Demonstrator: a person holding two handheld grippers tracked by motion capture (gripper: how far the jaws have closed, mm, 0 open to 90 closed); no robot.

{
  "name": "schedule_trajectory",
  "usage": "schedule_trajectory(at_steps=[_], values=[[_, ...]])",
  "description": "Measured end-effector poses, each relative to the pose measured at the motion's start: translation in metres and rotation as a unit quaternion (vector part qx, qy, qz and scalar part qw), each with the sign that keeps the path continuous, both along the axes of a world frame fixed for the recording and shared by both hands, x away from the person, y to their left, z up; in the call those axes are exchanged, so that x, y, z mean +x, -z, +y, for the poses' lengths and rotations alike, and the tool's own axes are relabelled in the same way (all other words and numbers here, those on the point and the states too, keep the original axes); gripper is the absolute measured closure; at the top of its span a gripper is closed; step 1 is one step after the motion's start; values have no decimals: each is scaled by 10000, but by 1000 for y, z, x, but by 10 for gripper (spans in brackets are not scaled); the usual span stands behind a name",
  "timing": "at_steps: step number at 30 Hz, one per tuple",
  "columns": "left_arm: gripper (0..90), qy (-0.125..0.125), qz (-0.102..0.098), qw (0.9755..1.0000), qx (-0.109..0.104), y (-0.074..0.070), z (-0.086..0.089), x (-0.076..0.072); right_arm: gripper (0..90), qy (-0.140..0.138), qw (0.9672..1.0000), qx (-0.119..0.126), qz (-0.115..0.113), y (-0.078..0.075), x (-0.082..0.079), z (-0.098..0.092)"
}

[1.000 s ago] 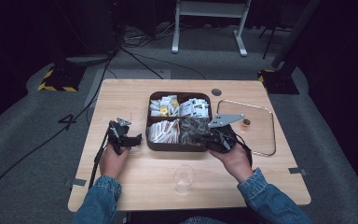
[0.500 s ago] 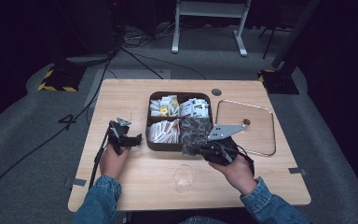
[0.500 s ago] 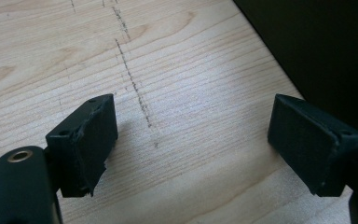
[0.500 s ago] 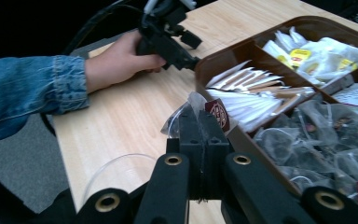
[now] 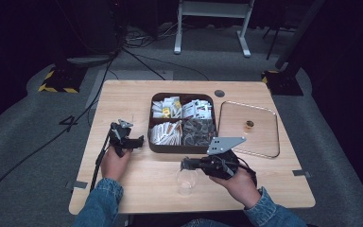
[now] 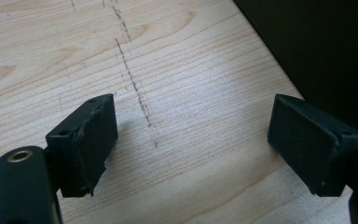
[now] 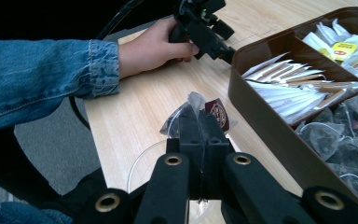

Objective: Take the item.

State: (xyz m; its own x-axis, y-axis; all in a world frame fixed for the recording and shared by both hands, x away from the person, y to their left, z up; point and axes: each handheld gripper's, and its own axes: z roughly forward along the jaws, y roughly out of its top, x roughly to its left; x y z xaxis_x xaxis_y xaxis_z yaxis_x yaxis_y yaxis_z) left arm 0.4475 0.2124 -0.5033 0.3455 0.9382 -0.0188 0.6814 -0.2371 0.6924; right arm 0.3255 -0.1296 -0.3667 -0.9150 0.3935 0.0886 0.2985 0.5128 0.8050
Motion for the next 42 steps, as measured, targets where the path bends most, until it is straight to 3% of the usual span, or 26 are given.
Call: schedule_trajectory(at_steps=[8, 26, 31, 35, 42], values=[[163, 14, 0, 10000, 4, 0, 0, 0, 896, -185, 9997, -125, 141, 8, -8, 4], [163, 13, 9, 10000, 9, 0, 0, 0, 892, -195, 9979, -482, 386, 27, -7, 6], [163, 0, 0, 10000, 0, 0, 0, 0, 720, -176, 9977, -369, 542, 30, -4, 7], [163, 20, 8, 10000, 4, 0, 0, 0, 630, -74, 9985, -283, 460, 27, -2, 5], [163, 16, 10, 10000, 5, 0, 0, 0, 579, 158, 9983, -204, 525, 26, 8, -1]])
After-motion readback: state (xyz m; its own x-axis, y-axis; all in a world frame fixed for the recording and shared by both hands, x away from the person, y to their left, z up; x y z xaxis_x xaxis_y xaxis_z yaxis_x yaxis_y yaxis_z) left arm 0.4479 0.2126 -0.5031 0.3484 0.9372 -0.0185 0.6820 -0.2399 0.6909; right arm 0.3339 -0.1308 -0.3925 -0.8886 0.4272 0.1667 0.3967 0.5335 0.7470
